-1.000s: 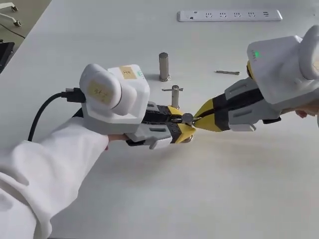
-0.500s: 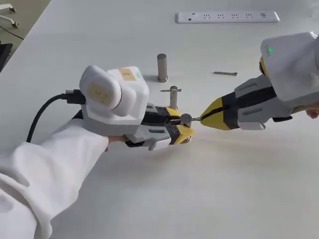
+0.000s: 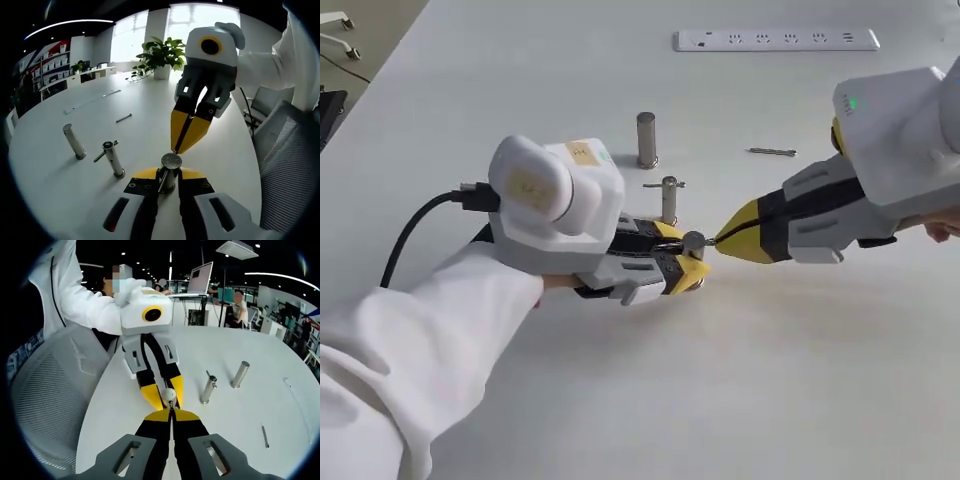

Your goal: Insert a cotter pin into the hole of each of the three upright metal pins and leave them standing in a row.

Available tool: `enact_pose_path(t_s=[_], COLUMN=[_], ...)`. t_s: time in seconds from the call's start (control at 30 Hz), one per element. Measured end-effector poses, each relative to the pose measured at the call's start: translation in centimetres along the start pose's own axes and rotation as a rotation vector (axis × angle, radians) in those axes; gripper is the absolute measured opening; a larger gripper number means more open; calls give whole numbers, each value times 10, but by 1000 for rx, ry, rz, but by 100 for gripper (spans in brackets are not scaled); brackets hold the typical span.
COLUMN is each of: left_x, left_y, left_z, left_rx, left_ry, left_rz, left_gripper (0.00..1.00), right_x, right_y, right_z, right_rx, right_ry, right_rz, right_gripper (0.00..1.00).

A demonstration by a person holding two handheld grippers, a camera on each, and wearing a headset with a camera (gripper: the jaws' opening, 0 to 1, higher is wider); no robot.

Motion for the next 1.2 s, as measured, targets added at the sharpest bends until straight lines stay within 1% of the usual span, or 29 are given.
enact_pose_path(t_s=[0.07,0.1,0.2,0.33,0.43,0.47,0.5,0.53,0.57,0.6,0.67,0.73,0.8,0.83,0.87,0.9,0.97,1.03,1.13,1.2], left_x=[0,0,1,3,3,2,2,2,2,1,0,2,6,9,10,10,13,16,20,22], left_y=[0,0,-1,-1,0,1,3,5,6,7,10,13,17,19,21,23,27,33,41,44], left_z=[1,1,2,6,6,5,5,5,5,6,9,11,10,10,9,10,12,12,13,13], left_rx=[-5,-8,-17,-35,-29,-25,-24,-18,-22,-40,-50,-52,-27,-8,2,3,-6,8,31,43], left_ry=[8,5,-11,-32,-23,-22,-21,-30,-35,-39,-58,-38,-11,-3,1,6,24,42,91,98], left_rz=[2,3,-2,-3,-8,-15,-18,-23,-24,-30,-50,-39,-29,-19,-19,-21,-10,1,12,16], left_gripper=[13,13,13,18,22,25,30,33,36,40,47,51,55,58,63,66,72,76,86,91], right_x=[0,0,1,0,-1,-1,-2,-2,-2,-1,-1,-3,-6,-6,-8,-9,-10,-11,-11,-12], right_y=[1,1,1,2,2,3,3,3,3,2,1,0,-1,-1,-3,-4,-6,-8,-11,-13], right_z=[0,1,2,3,2,2,1,-1,-1,-2,-4,-6,-7,-8,-8,-9,-9,-9,-10,-11], right_rx=[0,1,-1,-6,0,4,9,18,22,26,29,34,40,41,42,42,41,41,44,46], right_ry=[1,0,-1,1,-4,-3,-6,-10,-12,-16,-17,-19,-19,-20,-20,-20,-21,-23,-31,-36], right_rz=[3,10,9,9,20,23,24,28,32,35,43,43,41,40,36,36,37,40,40,36], right_gripper=[0,0,0,0,4,5,7,8,8,9,10,11,13,14,15,16,17,17,19,21])
Point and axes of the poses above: the centre of the closed fingertips' face, and the gripper's own axes: y roughly backward along the fingers, x roughly to its right, z roughly out of its underside, the point moved 5 cm from there along y, roughly backward along the fingers, and after that the axes turned 6 degrees about -z, right-handed, at the moved point
